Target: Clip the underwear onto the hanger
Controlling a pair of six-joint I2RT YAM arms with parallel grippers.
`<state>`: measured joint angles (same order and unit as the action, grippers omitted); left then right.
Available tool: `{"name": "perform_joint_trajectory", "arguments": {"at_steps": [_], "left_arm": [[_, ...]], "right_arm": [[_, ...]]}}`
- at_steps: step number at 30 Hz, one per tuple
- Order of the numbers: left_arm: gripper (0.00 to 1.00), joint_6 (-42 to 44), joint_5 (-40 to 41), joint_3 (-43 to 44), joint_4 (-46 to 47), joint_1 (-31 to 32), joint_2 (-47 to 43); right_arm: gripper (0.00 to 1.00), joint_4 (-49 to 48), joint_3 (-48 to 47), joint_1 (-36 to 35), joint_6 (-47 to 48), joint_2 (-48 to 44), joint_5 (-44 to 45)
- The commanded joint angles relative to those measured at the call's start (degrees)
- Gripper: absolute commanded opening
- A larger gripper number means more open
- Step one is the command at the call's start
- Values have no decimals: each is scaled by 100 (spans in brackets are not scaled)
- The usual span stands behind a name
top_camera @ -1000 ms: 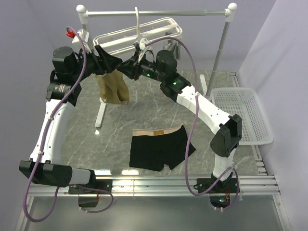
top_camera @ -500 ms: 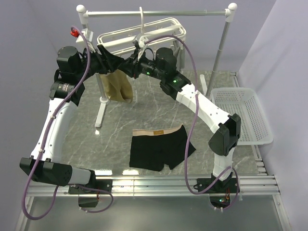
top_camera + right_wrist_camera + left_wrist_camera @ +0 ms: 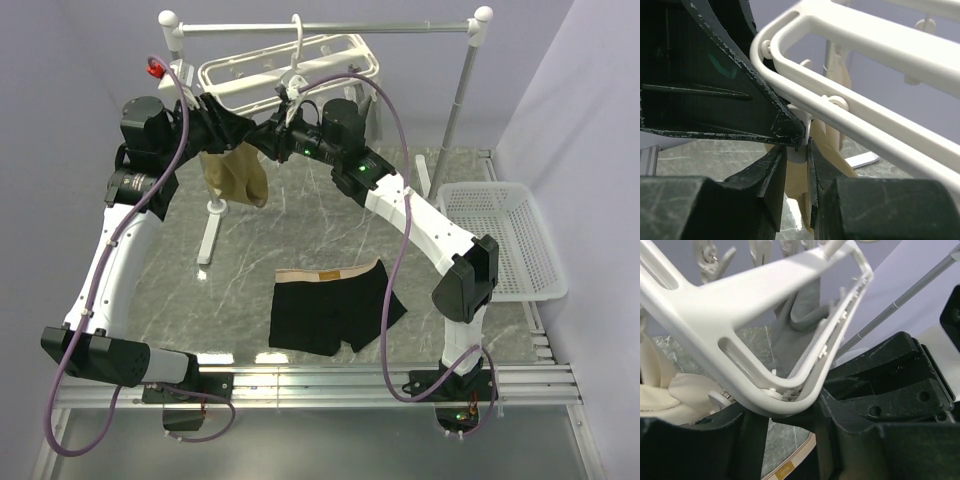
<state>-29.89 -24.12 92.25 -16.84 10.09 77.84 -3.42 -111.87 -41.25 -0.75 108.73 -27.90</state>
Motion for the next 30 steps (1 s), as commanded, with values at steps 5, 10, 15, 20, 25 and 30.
{"name": "perform_joint_trajectory", "arguments": {"at_steps": [5,10,15,20,25,30], "left_arm": [[26,-70,-40,118,533,55,55],[0,-78,-49,65,506,55,38],[0,-96,-75,-22,568,55,-23],[0,-61,-67,30,498,55,-6],[0,-52,-84,4,498,55,-24],[0,-17,-75,4,497,55,-24]], "right_arm": [[0,289,-168,-84,23,52,-321],[16,281,51,-76,207,-53,-348],[35,192,228,-67,207,-176,-234],[49,289,367,3,172,-290,-207],[49,297,1043,153,250,-633,-365],[58,939,1720,162,585,-1090,-497]]}}
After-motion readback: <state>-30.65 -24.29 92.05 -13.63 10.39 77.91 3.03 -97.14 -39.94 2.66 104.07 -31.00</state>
